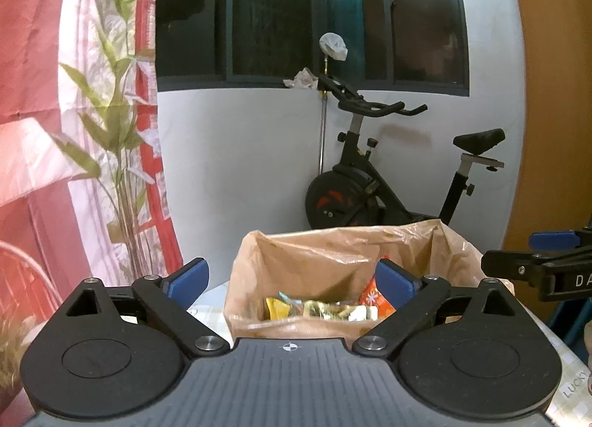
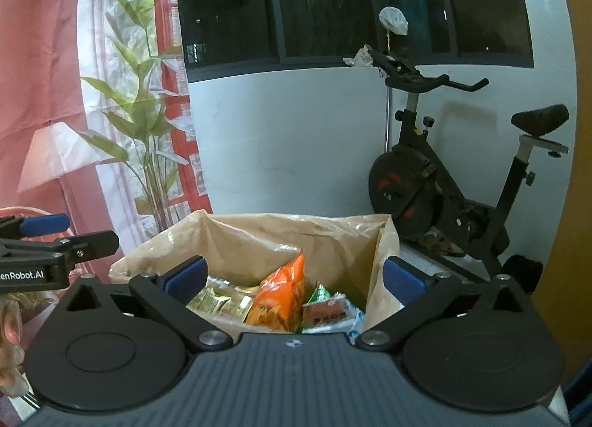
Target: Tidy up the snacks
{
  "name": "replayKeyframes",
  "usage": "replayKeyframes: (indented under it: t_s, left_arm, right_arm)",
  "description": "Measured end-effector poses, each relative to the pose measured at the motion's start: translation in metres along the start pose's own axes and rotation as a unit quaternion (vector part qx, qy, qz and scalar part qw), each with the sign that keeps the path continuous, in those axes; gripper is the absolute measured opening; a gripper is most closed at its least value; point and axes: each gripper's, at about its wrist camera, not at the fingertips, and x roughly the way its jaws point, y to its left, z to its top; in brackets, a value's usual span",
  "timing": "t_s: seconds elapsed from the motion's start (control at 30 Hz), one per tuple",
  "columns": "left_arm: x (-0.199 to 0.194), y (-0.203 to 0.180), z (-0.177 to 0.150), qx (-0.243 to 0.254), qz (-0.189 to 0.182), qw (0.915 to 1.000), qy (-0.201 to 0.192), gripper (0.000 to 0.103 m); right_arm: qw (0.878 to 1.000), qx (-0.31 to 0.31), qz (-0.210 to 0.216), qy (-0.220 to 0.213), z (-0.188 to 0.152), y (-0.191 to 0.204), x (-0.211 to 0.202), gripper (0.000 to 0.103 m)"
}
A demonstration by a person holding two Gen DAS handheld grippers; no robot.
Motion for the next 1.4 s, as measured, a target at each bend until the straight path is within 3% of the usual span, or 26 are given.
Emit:
replayKeyframes:
  t_s: [0.43,1.0,1.4]
  left_arm:
    - [-0.053,0.002,-0.016,-0.009,0.026,0.9996,-0.001,0.098]
    - [-0.131,-0.004,-0.025,-0.006,0.058,0.9982,-0.014,0.098]
    - [-0.151,0.004,-0.028,-0.017,0.058,0.998,-0.019,0.098]
  right_arm:
    - [1.0,0.013,-0.004,0.011,-0.015,0.014,-0.046,0.103]
    - [1.0,0.01,-0.016,-0.012,-0.036,0.044,-0.107,0.103]
    - [1.0,0.007,-0.009,-0.012,-0.05,0.06,-0.128,0.103]
